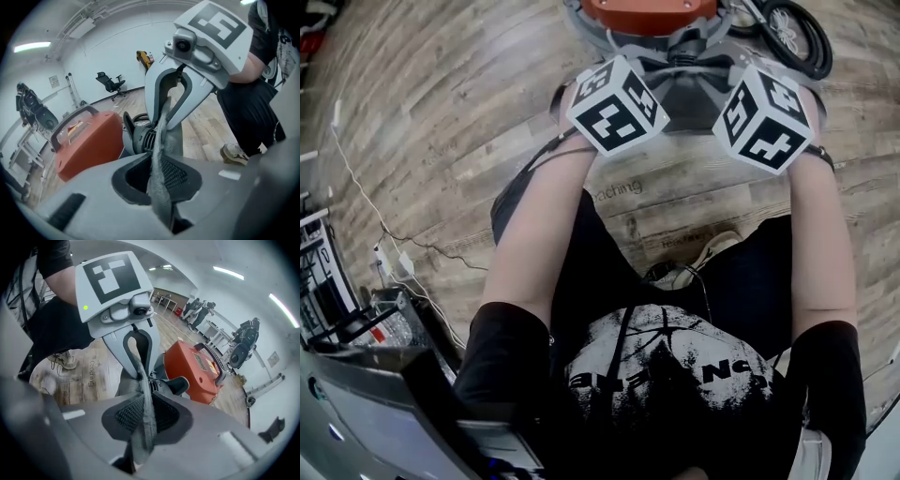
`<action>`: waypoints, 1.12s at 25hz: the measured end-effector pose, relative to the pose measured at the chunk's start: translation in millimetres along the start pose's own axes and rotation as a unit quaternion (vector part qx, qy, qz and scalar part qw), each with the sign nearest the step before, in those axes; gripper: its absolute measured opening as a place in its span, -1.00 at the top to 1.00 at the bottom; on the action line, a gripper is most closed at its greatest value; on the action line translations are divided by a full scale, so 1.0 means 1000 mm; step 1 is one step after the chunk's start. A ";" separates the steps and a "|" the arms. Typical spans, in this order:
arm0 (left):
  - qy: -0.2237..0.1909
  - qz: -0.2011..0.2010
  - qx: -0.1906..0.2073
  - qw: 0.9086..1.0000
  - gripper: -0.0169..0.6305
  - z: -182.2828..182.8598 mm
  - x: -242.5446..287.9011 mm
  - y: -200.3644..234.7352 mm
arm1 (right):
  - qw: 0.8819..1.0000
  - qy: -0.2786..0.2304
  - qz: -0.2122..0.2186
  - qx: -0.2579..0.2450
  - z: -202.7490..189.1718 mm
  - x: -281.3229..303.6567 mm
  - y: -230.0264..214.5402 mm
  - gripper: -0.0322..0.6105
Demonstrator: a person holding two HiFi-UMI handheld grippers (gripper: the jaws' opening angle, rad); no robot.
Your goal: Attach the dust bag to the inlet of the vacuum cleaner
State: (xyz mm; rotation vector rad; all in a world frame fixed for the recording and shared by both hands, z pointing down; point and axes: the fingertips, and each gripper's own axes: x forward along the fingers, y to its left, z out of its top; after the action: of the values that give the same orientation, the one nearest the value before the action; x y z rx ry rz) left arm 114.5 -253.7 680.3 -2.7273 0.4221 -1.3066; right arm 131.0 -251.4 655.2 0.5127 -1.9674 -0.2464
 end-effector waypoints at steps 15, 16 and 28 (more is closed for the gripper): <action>-0.032 0.018 0.032 0.999 0.79 0.021 0.001 -0.003 | 0.999 0.008 -0.013 0.036 -0.029 0.007 -0.002 0.71; -0.035 0.021 0.030 0.999 0.76 0.021 0.000 -0.002 | 0.999 0.006 -0.015 0.038 -0.028 0.007 -0.003 0.69; -0.120 0.048 -0.011 0.992 0.08 0.032 -0.046 -0.002 | 0.988 -0.134 0.003 0.070 0.013 -0.039 -0.010 -0.06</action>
State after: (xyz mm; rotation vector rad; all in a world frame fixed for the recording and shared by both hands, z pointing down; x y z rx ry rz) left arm 112.2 -240.5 626.2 -2.7964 0.5380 -0.9404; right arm 136.2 -243.3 613.4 0.5886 -2.2593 -0.1810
